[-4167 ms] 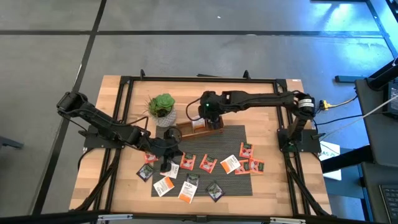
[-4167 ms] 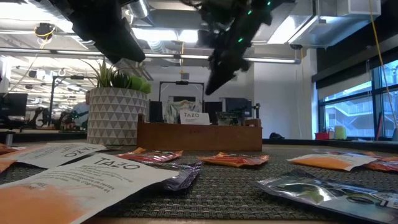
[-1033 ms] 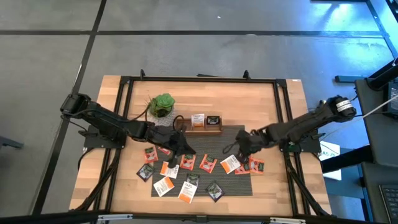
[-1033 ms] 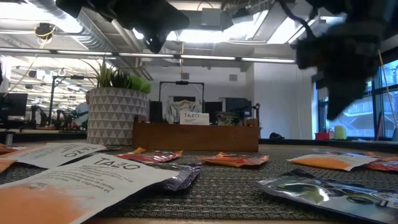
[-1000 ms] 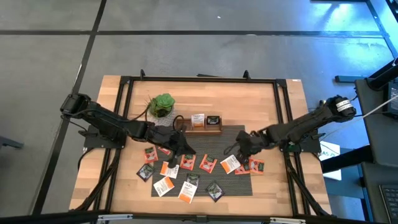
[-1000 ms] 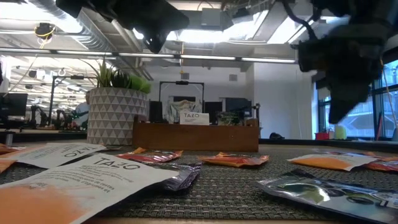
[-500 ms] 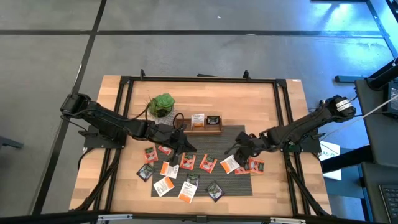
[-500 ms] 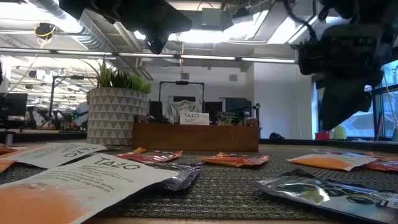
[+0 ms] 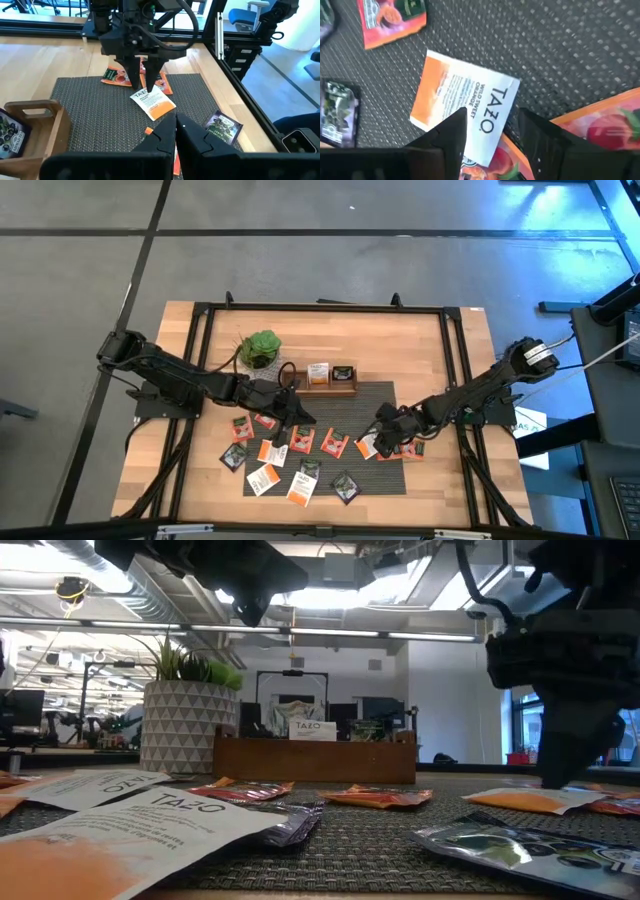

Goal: Pick & Place Tea
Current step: Put the white tea bag into the middle slot of the wooden organizer

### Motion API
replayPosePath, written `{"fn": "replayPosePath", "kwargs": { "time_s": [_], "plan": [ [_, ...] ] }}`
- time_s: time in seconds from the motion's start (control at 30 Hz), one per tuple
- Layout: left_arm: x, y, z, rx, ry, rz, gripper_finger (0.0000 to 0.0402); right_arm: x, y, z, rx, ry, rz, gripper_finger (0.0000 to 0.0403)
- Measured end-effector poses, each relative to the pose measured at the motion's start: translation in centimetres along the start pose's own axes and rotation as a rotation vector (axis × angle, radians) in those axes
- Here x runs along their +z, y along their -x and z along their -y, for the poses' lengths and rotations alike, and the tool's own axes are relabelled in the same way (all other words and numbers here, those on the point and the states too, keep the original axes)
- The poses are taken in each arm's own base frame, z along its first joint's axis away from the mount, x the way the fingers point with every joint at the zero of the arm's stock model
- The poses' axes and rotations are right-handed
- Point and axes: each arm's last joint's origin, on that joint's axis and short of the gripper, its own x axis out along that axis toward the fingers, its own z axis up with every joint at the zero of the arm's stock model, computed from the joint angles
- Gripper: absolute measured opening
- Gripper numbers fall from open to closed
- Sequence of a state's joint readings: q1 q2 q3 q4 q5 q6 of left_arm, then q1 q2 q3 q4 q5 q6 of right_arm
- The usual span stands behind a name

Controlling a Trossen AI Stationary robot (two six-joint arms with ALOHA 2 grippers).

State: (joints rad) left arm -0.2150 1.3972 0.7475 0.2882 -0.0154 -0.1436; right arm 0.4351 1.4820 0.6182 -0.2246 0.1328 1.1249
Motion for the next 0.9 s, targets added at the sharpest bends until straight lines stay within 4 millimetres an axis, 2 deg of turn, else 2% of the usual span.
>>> {"fn": "replayPosePath", "kwargs": {
  "time_s": [0.27, 0.6, 0.9],
  "plan": [
    [0.0, 0.0, 0.0, 0.008, 0.0, 0.0, 0.0008, -0.3, -1.5, 0.1, -0.041, 0.015, -0.016, 0.0138],
    [0.0, 0.0, -0.1, 0.021, 0.0, 0.002, 0.0008, -0.3, -1.6, 0.3, -0.055, 0.036, -0.017, 0.0015],
    [0.0, 0.0, -0.1, 0.022, 0.0, 0.002, 0.0007, -0.3, -1.4, 0.3, -0.057, 0.062, -0.004, 0.0005]
  ]
}}
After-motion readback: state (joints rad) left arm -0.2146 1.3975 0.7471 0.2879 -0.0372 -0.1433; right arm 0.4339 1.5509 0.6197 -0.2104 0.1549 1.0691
